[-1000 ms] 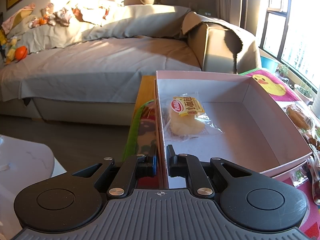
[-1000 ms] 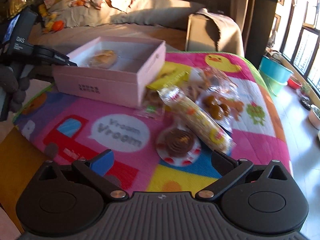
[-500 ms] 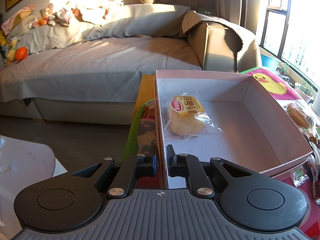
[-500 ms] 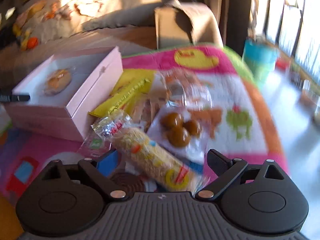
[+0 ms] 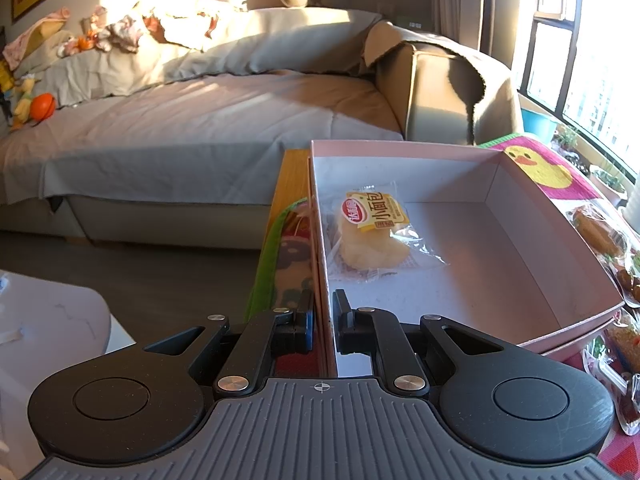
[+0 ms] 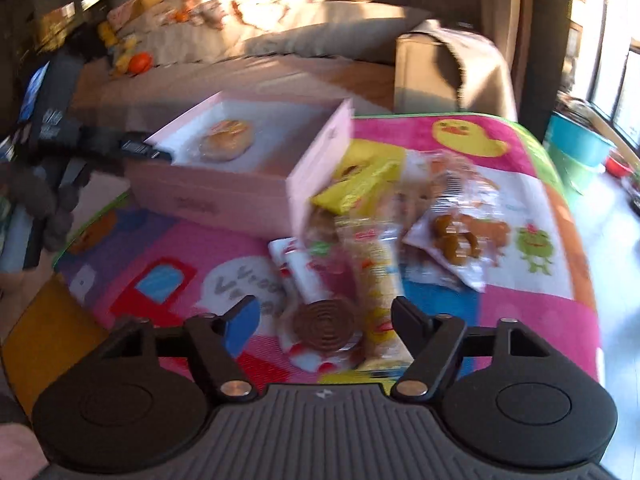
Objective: Organize objects
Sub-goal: 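Move the right gripper back over the snacks toward the spiral lollipop, then grasp the brown spiral lollipop with the right gripper and drop it into the box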
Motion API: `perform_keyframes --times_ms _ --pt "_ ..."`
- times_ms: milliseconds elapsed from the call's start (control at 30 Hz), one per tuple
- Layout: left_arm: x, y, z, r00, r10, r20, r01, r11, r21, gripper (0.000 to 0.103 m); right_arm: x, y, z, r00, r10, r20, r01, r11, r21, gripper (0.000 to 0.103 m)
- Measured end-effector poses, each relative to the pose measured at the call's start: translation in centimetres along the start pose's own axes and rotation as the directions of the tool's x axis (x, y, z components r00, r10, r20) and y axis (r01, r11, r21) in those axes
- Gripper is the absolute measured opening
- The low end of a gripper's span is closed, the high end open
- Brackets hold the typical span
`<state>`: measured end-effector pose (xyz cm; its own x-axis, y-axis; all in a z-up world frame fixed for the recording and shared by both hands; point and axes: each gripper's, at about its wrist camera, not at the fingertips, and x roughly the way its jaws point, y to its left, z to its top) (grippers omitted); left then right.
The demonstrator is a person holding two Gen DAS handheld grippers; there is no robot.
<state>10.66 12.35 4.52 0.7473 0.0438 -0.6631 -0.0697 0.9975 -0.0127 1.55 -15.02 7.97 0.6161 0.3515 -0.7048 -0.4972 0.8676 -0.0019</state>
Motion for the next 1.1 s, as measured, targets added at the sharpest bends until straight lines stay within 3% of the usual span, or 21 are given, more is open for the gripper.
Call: perform_keyframes --times_ms 167,367,400,467,800,1100 --pt "0.0 -0.1 -0.1 1.0 0.005 -0.001 -0.005 1.0 0.006 0.012 3.1 1.3 -0.2 1.0 -0.016 -0.019 0.015 0.997 -0.076 0.073" --pt "-0.1 -0.2 0.1 1.0 0.011 -0.002 -0.011 1.0 0.01 0.012 4.5 0.4 0.0 0.999 0.005 -0.054 -0.006 1.0 -0.021 0.074" --pt "-0.1 -0.2 0.1 1.0 0.011 -0.001 -0.011 1.0 0.009 0.012 4.4 0.5 0.1 0.998 0.002 -0.064 -0.003 1.0 -0.021 0.073" --pt "-0.1 -0.1 0.0 1.0 0.007 0.001 -0.007 1.0 0.005 0.012 3.8 1.1 0.1 0.997 0.002 -0.075 -0.004 0.999 -0.036 0.052" --pt "-0.2 0.0 -0.1 1.0 0.001 0.004 -0.001 1.0 -0.005 0.012 0.9 3.3 -0.7 0.989 0.031 -0.143 -0.038 0.998 -0.046 0.053" --pt "-0.3 0.5 -0.1 1.0 -0.028 0.006 0.028 0.999 -0.029 0.012 -4.1 4.4 2.0 0.994 0.086 -0.069 -0.089 0.995 -0.046 0.053"
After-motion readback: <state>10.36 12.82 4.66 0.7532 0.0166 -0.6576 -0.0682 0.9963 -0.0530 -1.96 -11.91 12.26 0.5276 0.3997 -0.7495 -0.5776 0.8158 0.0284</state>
